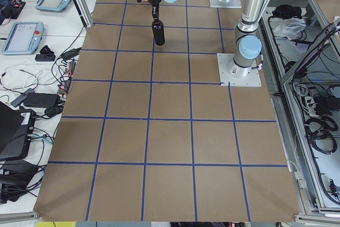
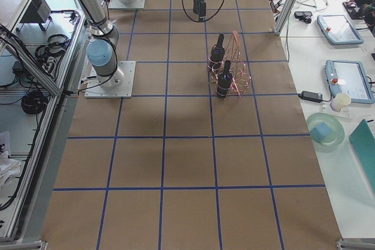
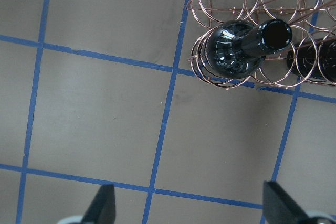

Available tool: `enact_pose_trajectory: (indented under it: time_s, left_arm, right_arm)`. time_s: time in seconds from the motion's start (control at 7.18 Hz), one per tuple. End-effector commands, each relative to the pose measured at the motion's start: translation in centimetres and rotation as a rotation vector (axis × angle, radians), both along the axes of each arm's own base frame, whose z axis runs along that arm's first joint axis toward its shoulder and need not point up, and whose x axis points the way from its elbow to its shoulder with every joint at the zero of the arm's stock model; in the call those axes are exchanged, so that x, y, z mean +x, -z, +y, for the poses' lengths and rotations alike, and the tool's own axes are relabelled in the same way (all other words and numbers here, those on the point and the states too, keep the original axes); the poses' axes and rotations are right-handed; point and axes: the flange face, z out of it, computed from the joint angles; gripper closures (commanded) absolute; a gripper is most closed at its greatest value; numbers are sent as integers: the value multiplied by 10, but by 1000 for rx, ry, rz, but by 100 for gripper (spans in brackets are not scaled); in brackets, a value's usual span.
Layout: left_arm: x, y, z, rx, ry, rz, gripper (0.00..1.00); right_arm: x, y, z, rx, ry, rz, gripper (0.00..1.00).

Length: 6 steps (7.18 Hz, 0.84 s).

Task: Place wine into wine basket
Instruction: 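Carry the upright bottle toward the table center with the left gripper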

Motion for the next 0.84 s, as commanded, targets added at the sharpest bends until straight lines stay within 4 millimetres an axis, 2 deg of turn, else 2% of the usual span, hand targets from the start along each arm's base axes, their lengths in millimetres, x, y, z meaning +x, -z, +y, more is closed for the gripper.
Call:
enact_pose_trajectory:
  time_s: [0.0,0.28,0.56,0.7]
  left_arm:
    - [-29,3,20,9,31,-2,100]
    - [-32,19,20,41,34,-9,100]
    - [-32,22,21,46,31,-10,100]
    - [-33,23,20,43,19,-9,96]
  right_arm:
    - [0,1,0,3,-1,0,0]
    - [0,2,-1,4,0,0,0]
    - [0,2,-1,6,-1,0,0]
    - [1,3,0,10,3,-1,0]
